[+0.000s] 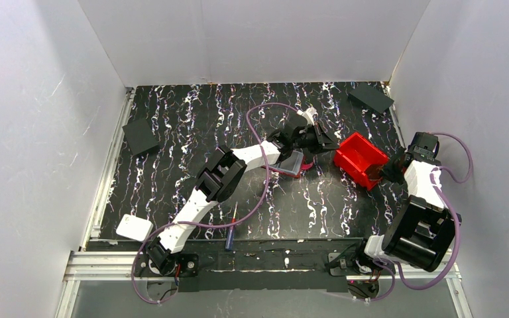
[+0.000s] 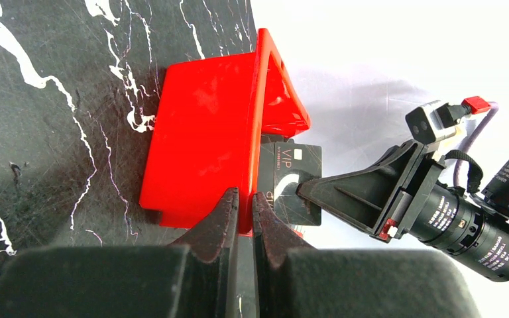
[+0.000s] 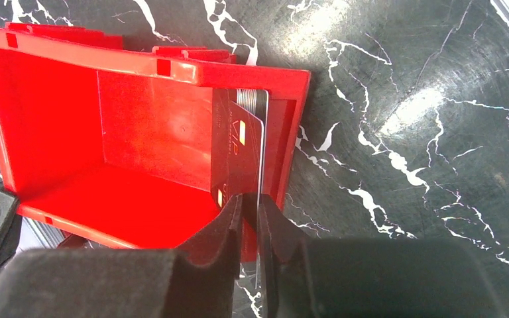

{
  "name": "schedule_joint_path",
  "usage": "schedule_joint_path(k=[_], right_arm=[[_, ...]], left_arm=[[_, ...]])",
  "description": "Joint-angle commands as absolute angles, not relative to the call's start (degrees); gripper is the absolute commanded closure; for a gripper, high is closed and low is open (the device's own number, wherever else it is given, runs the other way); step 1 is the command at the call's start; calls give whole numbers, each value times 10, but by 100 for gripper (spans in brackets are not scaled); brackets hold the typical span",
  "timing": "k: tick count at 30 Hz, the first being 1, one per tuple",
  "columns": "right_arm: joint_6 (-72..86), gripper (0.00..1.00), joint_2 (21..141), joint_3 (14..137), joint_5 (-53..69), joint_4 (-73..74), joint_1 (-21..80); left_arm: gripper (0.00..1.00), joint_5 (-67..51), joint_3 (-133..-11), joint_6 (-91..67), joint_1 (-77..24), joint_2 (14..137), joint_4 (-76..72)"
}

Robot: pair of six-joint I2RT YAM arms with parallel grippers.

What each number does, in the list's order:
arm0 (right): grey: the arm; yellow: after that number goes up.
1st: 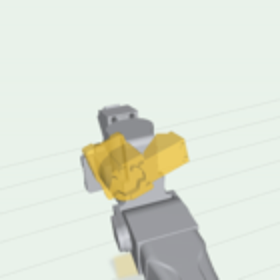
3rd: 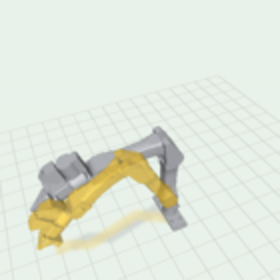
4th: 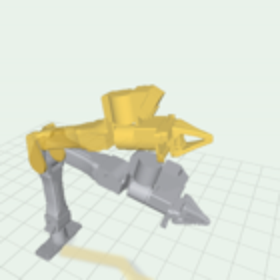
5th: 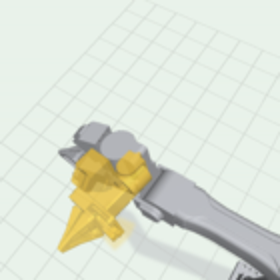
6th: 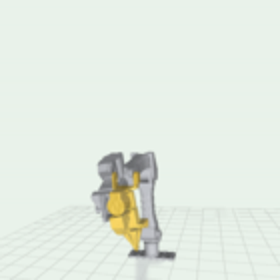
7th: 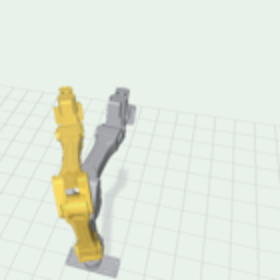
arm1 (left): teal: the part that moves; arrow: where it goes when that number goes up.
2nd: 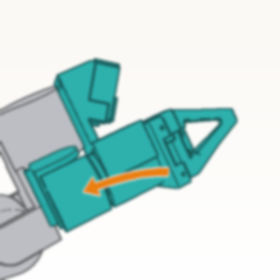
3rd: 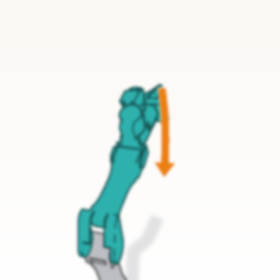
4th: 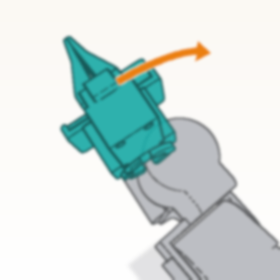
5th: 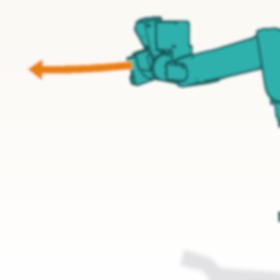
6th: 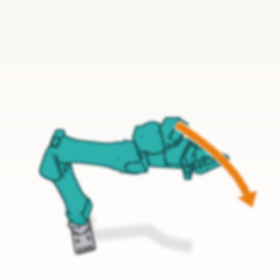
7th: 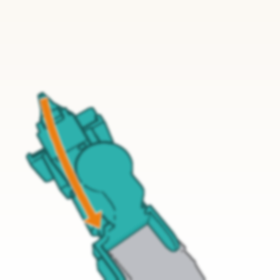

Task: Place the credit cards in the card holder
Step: Pick up the credit card from the storage box.

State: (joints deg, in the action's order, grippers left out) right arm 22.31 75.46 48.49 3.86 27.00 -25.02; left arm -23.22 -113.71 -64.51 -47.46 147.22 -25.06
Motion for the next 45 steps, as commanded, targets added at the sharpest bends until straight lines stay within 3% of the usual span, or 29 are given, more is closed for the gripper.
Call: schedule_joint_path(k=[1, 12, 17, 42, 45], right_arm=[[203, 80, 744, 472, 4, 294, -263], [201, 88, 729, 468, -23, 309, -263], [209, 99, 732, 474, -10, 310, -265], [232, 99, 697, 566, 31, 355, -265], [236, 99, 694, 571, 51, 348, -264]], left_arm=[[100, -204, -1128, -625, -447, 1442, -228], [100, -207, -1131, -631, -443, 1449, -228], [100, -210, -1132, -634, -441, 1450, -228], [100, -249, -1150, -661, -447, 1469, -228], [96, -253, -1150, -664, -448, 1469, -227]])
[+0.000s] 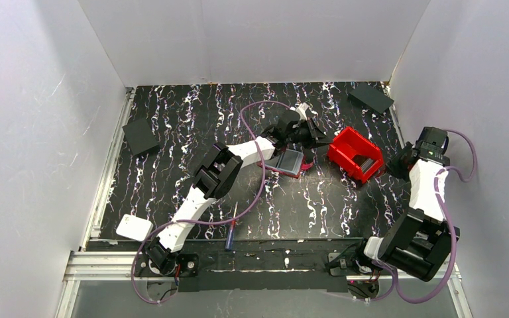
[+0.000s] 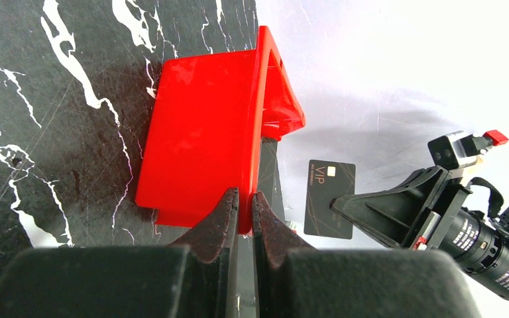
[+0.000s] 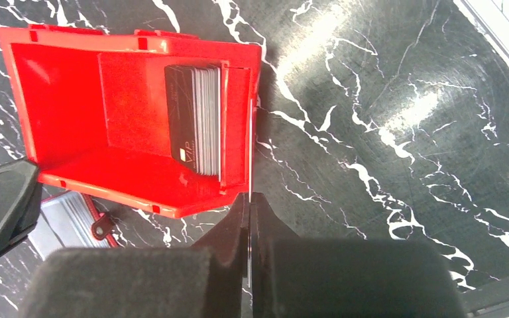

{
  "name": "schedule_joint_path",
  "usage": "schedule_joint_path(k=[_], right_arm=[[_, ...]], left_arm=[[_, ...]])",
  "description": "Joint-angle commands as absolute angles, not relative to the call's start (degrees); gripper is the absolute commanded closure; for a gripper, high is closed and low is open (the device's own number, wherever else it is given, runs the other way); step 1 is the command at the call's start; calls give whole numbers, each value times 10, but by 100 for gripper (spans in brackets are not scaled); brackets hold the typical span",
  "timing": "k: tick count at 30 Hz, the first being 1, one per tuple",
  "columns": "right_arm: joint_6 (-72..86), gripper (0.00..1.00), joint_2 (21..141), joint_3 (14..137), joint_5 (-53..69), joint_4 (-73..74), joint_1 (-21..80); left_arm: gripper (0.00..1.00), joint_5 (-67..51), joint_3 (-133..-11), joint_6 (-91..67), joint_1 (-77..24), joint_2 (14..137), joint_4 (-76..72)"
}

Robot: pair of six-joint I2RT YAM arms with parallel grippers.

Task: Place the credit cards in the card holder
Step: Pick up the credit card from the storage box.

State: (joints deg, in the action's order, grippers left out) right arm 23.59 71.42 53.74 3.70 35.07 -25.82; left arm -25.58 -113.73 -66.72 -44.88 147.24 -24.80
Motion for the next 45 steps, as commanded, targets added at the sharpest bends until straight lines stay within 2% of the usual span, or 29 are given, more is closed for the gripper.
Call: schedule_joint_path(k=[1, 4, 7, 12, 23, 29, 32, 35, 39, 41, 45], right_arm=[[236, 99, 696, 576, 54, 348, -263], [231, 99, 697, 595, 55, 355, -256], [226, 99, 700, 606, 65, 355, -246], [212, 99, 698, 613, 66, 349, -226], [205, 99, 717, 633, 120, 311, -170], [215, 99, 739, 637, 153, 257, -104], [216, 99, 752, 642, 168, 230, -60], [240, 99, 766, 646, 221, 179, -8], [329, 99, 774, 596, 277, 28, 107], [391, 99, 775, 553, 275, -92, 149], [472, 99, 784, 496, 242, -235, 219]], left_arm=[[94, -256, -1150, -665, -447, 1469, -228], [87, -265, -1149, -669, -447, 1468, -228], [71, -273, -1146, -675, -447, 1464, -228], [49, -286, -1127, -675, -439, 1441, -220], [22, -324, -1043, -650, -406, 1336, -182], [16, -366, -952, -656, -390, 1239, -176], [14, -420, -948, -649, -385, 1200, -163], [14, -476, -885, -613, -357, 1122, -148], [14, -569, -766, -595, -262, 1025, -149], [15, -573, -712, -592, -240, 969, -150], [13, -554, -629, -605, -236, 894, -192]])
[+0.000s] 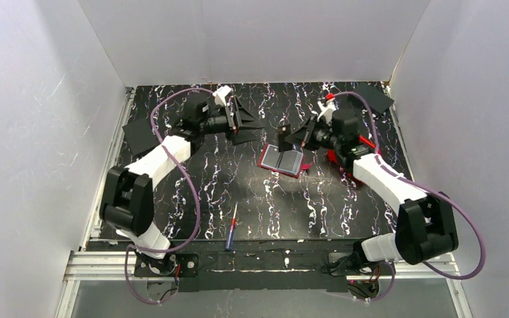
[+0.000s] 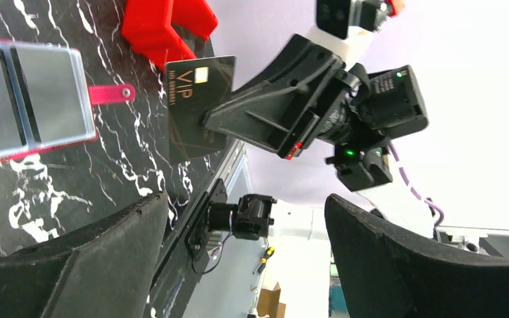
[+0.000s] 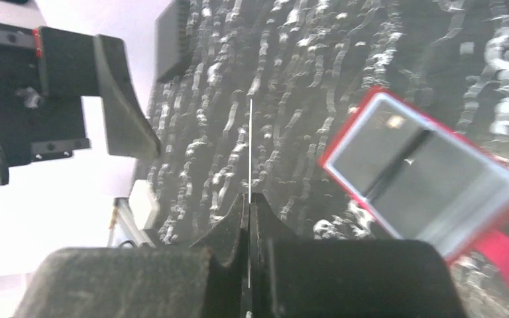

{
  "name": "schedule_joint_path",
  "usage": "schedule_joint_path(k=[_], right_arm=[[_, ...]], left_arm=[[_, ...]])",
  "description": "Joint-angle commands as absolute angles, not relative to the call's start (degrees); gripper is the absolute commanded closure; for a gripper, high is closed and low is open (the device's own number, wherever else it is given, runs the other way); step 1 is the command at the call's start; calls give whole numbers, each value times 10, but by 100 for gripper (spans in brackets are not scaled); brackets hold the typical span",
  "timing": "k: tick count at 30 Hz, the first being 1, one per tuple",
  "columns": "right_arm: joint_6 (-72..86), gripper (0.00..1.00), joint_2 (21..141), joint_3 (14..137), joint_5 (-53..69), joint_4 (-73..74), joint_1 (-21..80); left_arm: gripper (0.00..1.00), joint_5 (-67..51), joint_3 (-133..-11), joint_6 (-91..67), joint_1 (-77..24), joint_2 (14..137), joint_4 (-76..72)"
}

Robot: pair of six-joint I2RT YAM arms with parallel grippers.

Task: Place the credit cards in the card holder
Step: Pick up the credit card from the storage box.

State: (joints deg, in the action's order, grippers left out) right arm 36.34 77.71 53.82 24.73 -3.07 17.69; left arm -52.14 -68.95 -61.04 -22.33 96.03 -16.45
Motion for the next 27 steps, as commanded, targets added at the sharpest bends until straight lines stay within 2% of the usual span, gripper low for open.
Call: schedule_joint_path(k=[1, 4, 10, 16, 19, 20, 23, 27], right_arm=[[498, 99, 789, 483, 242, -280, 228], [568, 99, 803, 450, 236, -382, 246], [584, 99, 801, 448, 214, -395, 268], [616, 99, 802, 443, 228, -424, 272], [641, 99, 814, 435, 238, -458, 275], [649, 99, 819, 434, 241, -469, 275], [662, 99, 829, 434, 250, -483, 275], [675, 99, 840, 432, 259, -501, 277]], left_arm=[[13, -545, -610, -611, -234, 881, -205], [13, -521, -579, -628, -230, 861, -225], [26, -487, -547, -709, -224, 862, -306], [25, -438, -531, -703, -218, 855, -308], [46, -466, -555, -704, -218, 877, -313], [50, -467, -558, -703, -217, 880, -314], [58, -468, -560, -702, -214, 886, -323], [59, -470, -569, -704, -214, 894, -351]])
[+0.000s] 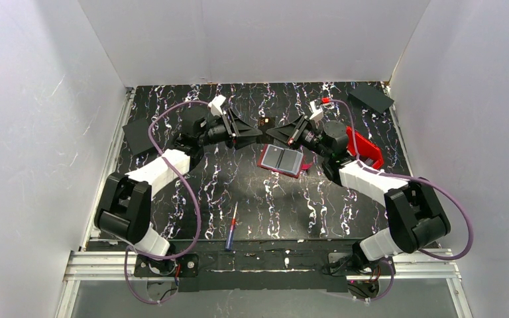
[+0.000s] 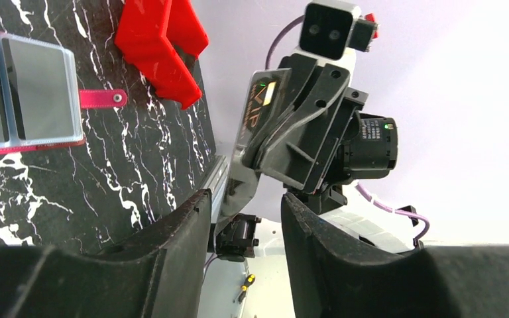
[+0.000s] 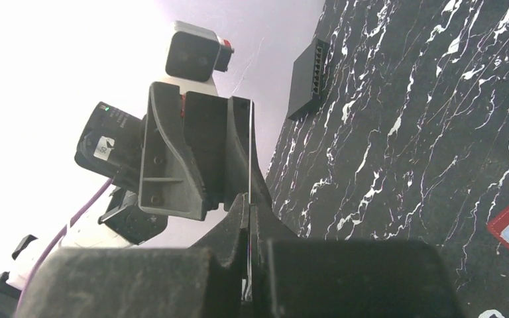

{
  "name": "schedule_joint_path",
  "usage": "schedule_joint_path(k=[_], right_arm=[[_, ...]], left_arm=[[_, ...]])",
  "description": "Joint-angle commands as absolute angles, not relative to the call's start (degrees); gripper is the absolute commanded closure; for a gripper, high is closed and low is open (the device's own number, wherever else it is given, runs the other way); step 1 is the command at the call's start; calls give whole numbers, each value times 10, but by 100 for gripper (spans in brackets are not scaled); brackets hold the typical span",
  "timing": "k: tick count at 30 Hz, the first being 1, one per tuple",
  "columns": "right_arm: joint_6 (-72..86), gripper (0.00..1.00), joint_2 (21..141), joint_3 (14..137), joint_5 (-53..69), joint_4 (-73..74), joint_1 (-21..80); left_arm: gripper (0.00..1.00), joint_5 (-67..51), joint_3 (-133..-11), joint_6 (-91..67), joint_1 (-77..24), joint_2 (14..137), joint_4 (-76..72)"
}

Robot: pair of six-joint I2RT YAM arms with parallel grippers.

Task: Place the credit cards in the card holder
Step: Pick up the credit card from the storage box, then insert the credit card into the card holder.

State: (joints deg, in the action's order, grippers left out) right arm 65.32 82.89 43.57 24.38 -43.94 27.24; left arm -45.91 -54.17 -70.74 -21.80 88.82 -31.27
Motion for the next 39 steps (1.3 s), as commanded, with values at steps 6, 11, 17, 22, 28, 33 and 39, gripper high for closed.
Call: schedule_joint_path(k=[6, 11, 17, 22, 28, 33, 39], right_arm=[[651, 98, 858, 451, 272, -460, 277], [358, 46, 865, 597, 131, 27, 272], [234, 37, 902, 629, 60, 141, 272], [212, 71, 938, 637, 61, 122, 272], [182, 88, 973, 656, 55, 109, 272], [175, 92, 991, 648, 37, 102, 272], [158, 97, 1013, 642, 4, 105, 272]], left_arm=[[100, -479, -589, -679, -211, 921, -363], [100, -409, -632, -423, -187, 901, -78], [100, -297, -712, -232, -200, 934, 149], [100, -310, -737, -244, -205, 988, 151], [100, -319, -763, -252, -219, 1045, 144], [100, -334, -791, -249, -222, 1087, 151], [100, -341, -835, -224, -226, 1127, 172]])
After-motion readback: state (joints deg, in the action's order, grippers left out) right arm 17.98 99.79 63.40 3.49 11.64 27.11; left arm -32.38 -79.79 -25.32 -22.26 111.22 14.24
